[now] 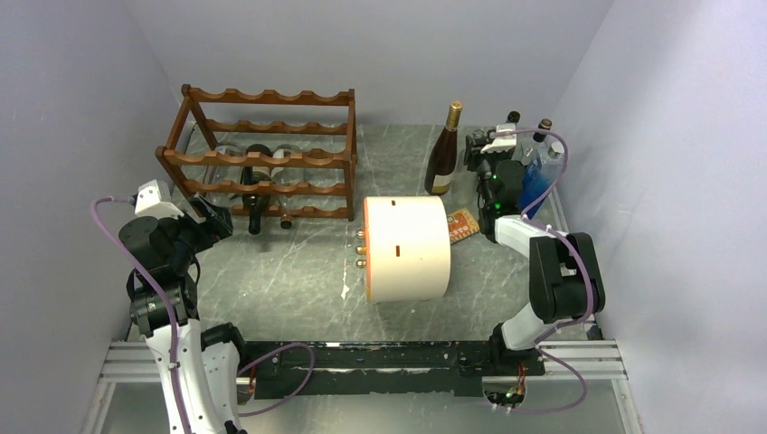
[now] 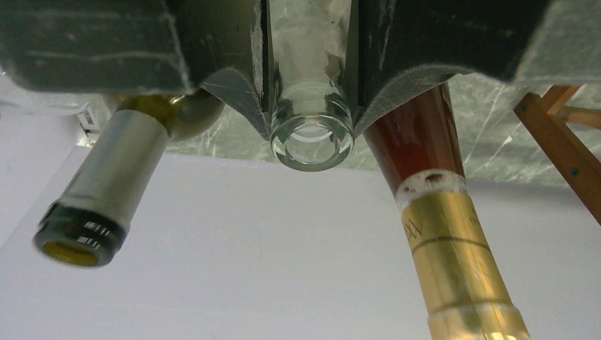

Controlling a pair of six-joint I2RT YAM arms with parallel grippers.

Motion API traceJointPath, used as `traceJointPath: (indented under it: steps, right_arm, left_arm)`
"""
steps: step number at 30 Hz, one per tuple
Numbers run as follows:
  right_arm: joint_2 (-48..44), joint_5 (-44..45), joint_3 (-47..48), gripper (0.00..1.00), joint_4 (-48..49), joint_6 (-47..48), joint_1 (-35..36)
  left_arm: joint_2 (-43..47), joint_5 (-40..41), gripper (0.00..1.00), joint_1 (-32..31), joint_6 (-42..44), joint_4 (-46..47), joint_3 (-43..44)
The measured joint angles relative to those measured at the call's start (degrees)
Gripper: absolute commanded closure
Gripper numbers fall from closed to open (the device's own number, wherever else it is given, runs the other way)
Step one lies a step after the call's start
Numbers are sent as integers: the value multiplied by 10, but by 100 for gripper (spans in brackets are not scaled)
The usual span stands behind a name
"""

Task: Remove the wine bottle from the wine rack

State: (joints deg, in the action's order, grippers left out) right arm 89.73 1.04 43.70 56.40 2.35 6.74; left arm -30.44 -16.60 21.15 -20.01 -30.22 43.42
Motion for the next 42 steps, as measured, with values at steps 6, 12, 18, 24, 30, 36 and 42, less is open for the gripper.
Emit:
traceJointPath:
  steps: [6, 12, 18, 24, 30, 36, 42]
  right_arm:
    - [18, 0, -13, 100, 30, 1, 0]
    - [19, 0, -23, 71, 47, 1, 0]
    - [8, -2, -42, 38, 57, 2, 0]
    - [-24, -5, -52, 0, 25, 6, 1]
    - [-94, -7, -44, 0, -63, 7, 1]
    - [-180, -9, -25, 0, -179, -6, 7]
    - [-257, -3, -4, 0, -319, -36, 34]
  left_arm:
    - [-1, 0, 8, 0, 0, 0, 0]
    - [-1, 0, 8, 0, 0, 0, 0]
    - [-1, 0, 8, 0, 0, 0, 0]
    - [-1, 0, 8, 0, 0, 0, 0]
    - [-3, -2, 6, 0, 0, 0, -1]
    - [-36, -19, 3, -5, 1, 5, -3]
    - [-103, -64, 13, -31, 1, 13, -10]
